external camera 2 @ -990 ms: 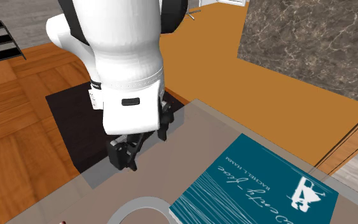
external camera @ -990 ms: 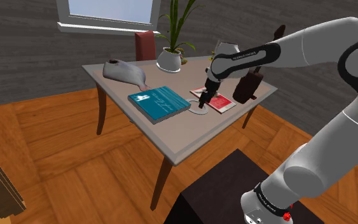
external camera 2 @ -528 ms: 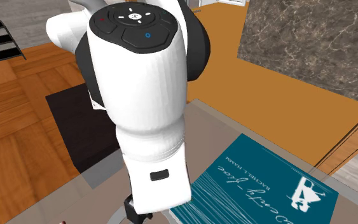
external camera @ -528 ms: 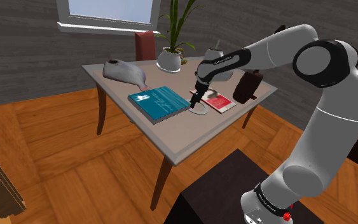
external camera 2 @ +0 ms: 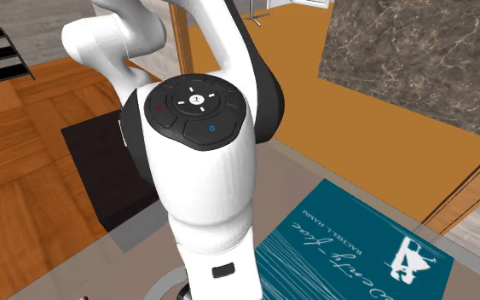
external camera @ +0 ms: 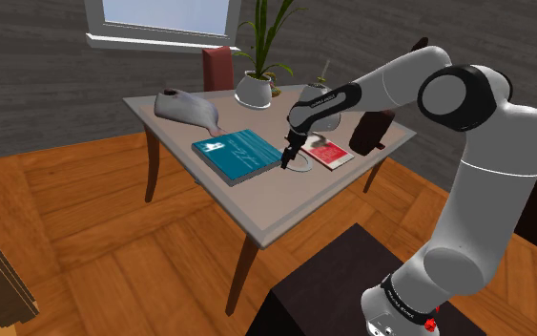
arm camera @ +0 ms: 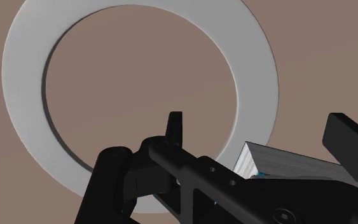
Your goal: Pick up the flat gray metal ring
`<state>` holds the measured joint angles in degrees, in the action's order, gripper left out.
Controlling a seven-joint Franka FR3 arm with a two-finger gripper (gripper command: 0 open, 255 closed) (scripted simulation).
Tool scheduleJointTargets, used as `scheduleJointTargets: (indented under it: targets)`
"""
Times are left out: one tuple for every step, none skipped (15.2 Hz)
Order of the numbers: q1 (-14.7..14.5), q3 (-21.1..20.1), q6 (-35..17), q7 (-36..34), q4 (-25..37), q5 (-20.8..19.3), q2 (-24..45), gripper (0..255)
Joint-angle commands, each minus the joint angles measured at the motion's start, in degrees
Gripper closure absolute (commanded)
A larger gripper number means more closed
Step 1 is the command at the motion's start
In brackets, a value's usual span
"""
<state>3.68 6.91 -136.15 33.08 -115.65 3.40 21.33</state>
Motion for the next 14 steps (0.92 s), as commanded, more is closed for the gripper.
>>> scheduleJointTargets:
  targets:
    - [0.1,0.0,-0.6,0.2,0.1,0.1,0.7,0]
    - [0.1,0.0,-0.6,0.2,0.1,0.1,0.7,0]
    - [0.1,0.0,-0.6,0.1,0.2,0.1,0.7,255]
    - [0.1,0.0,-0.6,0.2,0.2,0.1,0.7,255]
    - [0.1,0.0,-0.6,0.2,0.2,0.1,0.7,255]
    - [0.1,-0.1,-0.5,0.2,0.4,0.1,0.9,255]
    - [0.2,0.0,-0.7,0.3,0.1,0.2,0.7,255]
    - [0.3,0.0,-0.8,0.4,0.2,0.2,0.9,255]
    - [0.3,0.0,-0.7,0.5,0.2,0.2,0.8,255]
    - [0.3,0.0,-0.7,0.5,0.1,0.2,0.7,255]
    - [0.4,0.0,-0.8,0.6,-0.1,0.2,0.7,255]
    - [0.1,0.0,-0.6,0.2,0.1,0.1,0.7,255]
    - [0.1,0.0,0.0,0.1,0.2,0.0,0.2,255]
    - [0.0,0.1,0.6,0.0,0.3,-0.1,-0.3,255]
